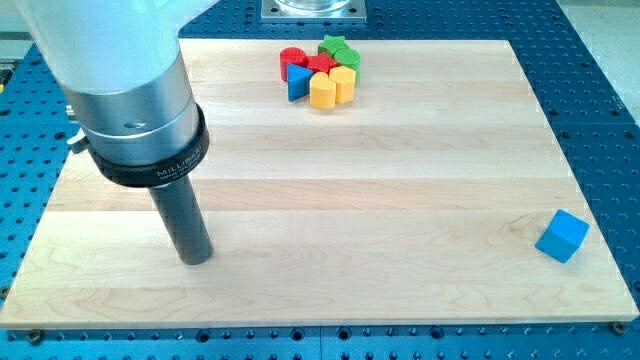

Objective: Move your arm towards the blue cube

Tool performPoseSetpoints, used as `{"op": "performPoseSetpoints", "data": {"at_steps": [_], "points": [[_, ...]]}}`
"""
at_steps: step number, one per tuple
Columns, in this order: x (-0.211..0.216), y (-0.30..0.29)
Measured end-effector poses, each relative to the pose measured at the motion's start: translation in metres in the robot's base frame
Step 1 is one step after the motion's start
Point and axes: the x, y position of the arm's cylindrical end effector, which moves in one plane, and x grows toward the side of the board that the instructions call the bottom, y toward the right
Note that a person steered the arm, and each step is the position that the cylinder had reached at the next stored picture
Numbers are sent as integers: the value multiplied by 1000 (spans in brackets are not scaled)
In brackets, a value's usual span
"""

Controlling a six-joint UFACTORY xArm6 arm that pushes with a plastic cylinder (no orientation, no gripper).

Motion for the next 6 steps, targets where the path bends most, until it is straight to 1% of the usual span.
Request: {"op": "performPoseSetpoints", "data": {"at_steps": [1, 2, 3, 4, 5, 6], "points": [[1, 0], [-6, 0], [-78, 93], [-118, 217], [-123, 293], [-92, 365]]}}
